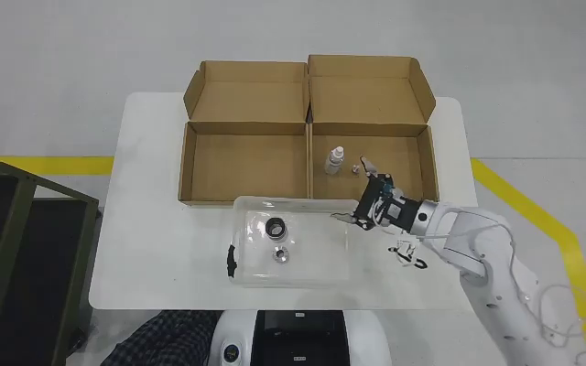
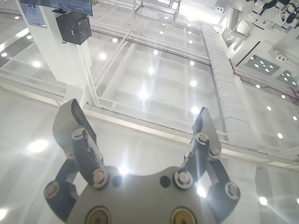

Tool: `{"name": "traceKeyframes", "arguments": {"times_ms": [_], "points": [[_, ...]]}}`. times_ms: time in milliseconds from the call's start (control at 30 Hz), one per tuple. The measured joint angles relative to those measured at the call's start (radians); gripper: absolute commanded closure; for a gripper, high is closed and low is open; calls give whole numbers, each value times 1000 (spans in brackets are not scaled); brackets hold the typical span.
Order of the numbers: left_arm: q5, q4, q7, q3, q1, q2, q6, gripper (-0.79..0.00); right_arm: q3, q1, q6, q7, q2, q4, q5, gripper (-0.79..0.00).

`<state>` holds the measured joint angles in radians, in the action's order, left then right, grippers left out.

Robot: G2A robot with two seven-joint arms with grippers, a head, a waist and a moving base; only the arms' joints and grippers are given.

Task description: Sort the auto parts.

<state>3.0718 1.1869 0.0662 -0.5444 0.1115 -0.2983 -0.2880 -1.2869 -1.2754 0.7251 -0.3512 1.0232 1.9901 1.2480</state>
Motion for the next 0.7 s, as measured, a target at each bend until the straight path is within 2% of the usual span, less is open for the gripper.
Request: {"name": "traceKeyframes", "arguments": {"times_ms": [333,700], "points": [[0,0,0,0,0,0,0,-785,100,-53,46,-1,1,66,74,-785],[0,0,0,0,0,0,0,-785,246,10,33,-8,21,-17,155,-785]]}}
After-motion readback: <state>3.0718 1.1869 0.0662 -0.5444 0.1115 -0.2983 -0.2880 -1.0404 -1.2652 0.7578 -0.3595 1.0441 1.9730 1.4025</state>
